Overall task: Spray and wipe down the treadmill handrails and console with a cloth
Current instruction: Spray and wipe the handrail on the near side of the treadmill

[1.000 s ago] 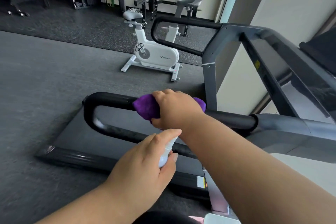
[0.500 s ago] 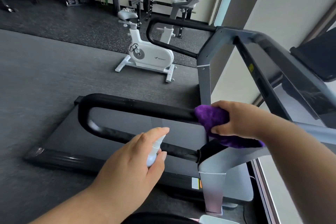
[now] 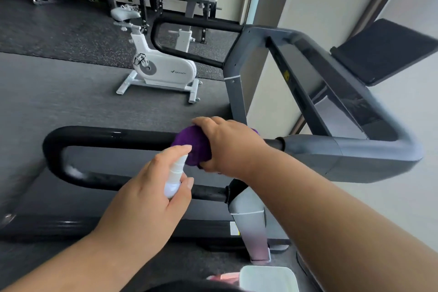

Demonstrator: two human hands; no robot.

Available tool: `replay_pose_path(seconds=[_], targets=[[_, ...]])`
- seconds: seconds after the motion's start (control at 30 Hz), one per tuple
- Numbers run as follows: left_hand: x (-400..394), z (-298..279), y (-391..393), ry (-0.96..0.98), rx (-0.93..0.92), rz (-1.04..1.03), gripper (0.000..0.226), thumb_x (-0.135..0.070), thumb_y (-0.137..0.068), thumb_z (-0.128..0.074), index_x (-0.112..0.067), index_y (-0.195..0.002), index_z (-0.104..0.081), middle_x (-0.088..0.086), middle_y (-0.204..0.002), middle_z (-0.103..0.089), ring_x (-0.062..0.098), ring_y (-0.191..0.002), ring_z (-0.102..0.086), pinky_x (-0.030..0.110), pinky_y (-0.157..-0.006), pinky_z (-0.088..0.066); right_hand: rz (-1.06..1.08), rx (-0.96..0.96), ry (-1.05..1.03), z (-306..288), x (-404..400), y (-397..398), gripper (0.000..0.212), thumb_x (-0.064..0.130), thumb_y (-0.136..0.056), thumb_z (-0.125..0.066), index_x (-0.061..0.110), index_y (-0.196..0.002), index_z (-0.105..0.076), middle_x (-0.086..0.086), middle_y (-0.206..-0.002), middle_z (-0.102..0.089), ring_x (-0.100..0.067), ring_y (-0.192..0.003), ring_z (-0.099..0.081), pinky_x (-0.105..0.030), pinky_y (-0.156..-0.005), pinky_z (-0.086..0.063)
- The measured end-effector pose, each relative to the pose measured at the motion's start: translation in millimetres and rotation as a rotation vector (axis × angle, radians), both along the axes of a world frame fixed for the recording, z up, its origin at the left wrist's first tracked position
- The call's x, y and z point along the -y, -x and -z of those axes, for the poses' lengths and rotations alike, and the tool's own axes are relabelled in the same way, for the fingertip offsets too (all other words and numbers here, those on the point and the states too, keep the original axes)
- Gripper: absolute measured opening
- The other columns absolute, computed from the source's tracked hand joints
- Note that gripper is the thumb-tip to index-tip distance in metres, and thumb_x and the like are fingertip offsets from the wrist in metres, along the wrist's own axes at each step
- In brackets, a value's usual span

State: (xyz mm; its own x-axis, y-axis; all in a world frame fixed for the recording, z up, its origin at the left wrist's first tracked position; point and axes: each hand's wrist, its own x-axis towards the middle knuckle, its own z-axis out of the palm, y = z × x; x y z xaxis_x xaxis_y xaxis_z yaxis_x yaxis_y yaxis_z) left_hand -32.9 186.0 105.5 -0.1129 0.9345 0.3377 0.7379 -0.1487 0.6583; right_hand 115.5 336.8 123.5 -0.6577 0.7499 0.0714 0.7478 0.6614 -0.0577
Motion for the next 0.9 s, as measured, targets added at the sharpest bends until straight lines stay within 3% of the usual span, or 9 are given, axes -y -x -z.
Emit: replay_pose_path(seconds=[0.07, 0.17, 0.23, 0.43, 0.6, 0.73, 0.83, 0.9], targets=[[0, -1, -4, -0.001, 0.0, 0.011, 0.046, -0.043, -0.089, -0.052, -0.051, -0.128, -0.03, -0.021, -0.1, -0.063, 0.008, -0.087, -0.061, 0.029, -0.073, -0.048, 0.085, 0.034, 0.013, -6, -3, -32, 0.088, 0.058, -0.068, -0.075, 0.029, -0.143, -0.039, 0.006, -0.13, -0.058, -0.022, -0.11, -0.061, -0.033, -0.09, -0.049], [4, 1, -5, 0.033, 0.004, 0.04, 0.051, -0.045, -0.085, -0.053, -0.054, -0.128, -0.027, -0.024, -0.099, -0.061, 0.001, -0.091, -0.058, 0.012, -0.072, -0.041, 0.169, 0.106, 0.024, -13, -7, -71, 0.075, 0.069, -0.063, -0.069, 0.032, -0.125, -0.048, 0.008, -0.114, -0.059, -0.021, -0.102, -0.061, -0.037, -0.091, -0.05], [7, 1, -2, 0.052, -0.003, 0.036, 0.052, -0.046, -0.084, -0.052, -0.055, -0.128, -0.027, -0.025, -0.098, -0.06, -0.001, -0.092, -0.057, 0.009, -0.071, -0.039, 0.172, 0.127, 0.014, -11, -7, -74, 0.076, 0.074, -0.064, -0.065, 0.035, -0.126, -0.047, 0.006, -0.114, -0.057, -0.022, -0.102, -0.06, -0.04, -0.094, -0.05], [13, 3, 4, 0.062, -0.01, 0.021, 0.051, -0.045, -0.085, -0.053, -0.054, -0.129, -0.027, -0.023, -0.105, -0.06, -0.001, -0.095, -0.057, 0.008, -0.077, -0.038, 0.151, 0.15, -0.049, -6, -6, -45, 0.062, 0.061, -0.069, -0.068, 0.025, -0.118, -0.051, 0.003, -0.099, -0.058, -0.024, -0.085, -0.061, -0.04, -0.078, -0.054], [10, 4, -6, 0.046, 0.005, 0.051, 0.053, -0.039, -0.084, -0.056, -0.054, -0.128, -0.031, -0.022, -0.097, -0.061, 0.001, -0.09, -0.058, 0.017, -0.077, -0.045, 0.046, 0.143, -0.08, -5, 1, 4, 0.057, 0.052, -0.071, -0.07, 0.018, -0.113, -0.051, 0.001, -0.098, -0.055, -0.024, -0.078, -0.055, -0.037, -0.071, -0.051], [6, 3, -18, 0.039, -0.022, 0.092, 0.048, -0.045, -0.087, -0.053, -0.051, -0.129, -0.031, -0.023, -0.098, -0.06, 0.001, -0.087, -0.059, 0.018, -0.076, -0.047, 0.008, 0.093, -0.001, -6, -1, 2, 0.066, 0.055, -0.072, -0.071, 0.02, -0.124, -0.051, 0.001, -0.107, -0.056, -0.025, -0.096, -0.059, -0.037, -0.079, -0.049], [4, 1, -18, 0.036, -0.013, 0.112, 0.048, -0.047, -0.086, -0.051, -0.053, -0.13, -0.031, -0.024, -0.096, -0.059, 0.0, -0.086, -0.058, 0.014, -0.073, -0.044, 0.08, 0.183, 0.026, -19, -7, -30, 0.085, 0.071, -0.066, -0.068, 0.043, -0.141, -0.041, 0.003, -0.128, -0.049, -0.026, -0.119, -0.047, -0.044, -0.1, -0.04], [4, 3, -17, 0.037, -0.008, 0.11, 0.049, -0.048, -0.085, -0.051, -0.053, -0.129, -0.031, -0.025, -0.093, -0.059, -0.002, -0.084, -0.057, 0.011, -0.073, -0.042, 0.161, 0.287, 0.043, -34, -9, -52, 0.089, 0.074, -0.067, -0.068, 0.053, -0.145, -0.032, 0.003, -0.131, -0.043, -0.027, -0.122, -0.042, -0.044, -0.102, -0.034]])
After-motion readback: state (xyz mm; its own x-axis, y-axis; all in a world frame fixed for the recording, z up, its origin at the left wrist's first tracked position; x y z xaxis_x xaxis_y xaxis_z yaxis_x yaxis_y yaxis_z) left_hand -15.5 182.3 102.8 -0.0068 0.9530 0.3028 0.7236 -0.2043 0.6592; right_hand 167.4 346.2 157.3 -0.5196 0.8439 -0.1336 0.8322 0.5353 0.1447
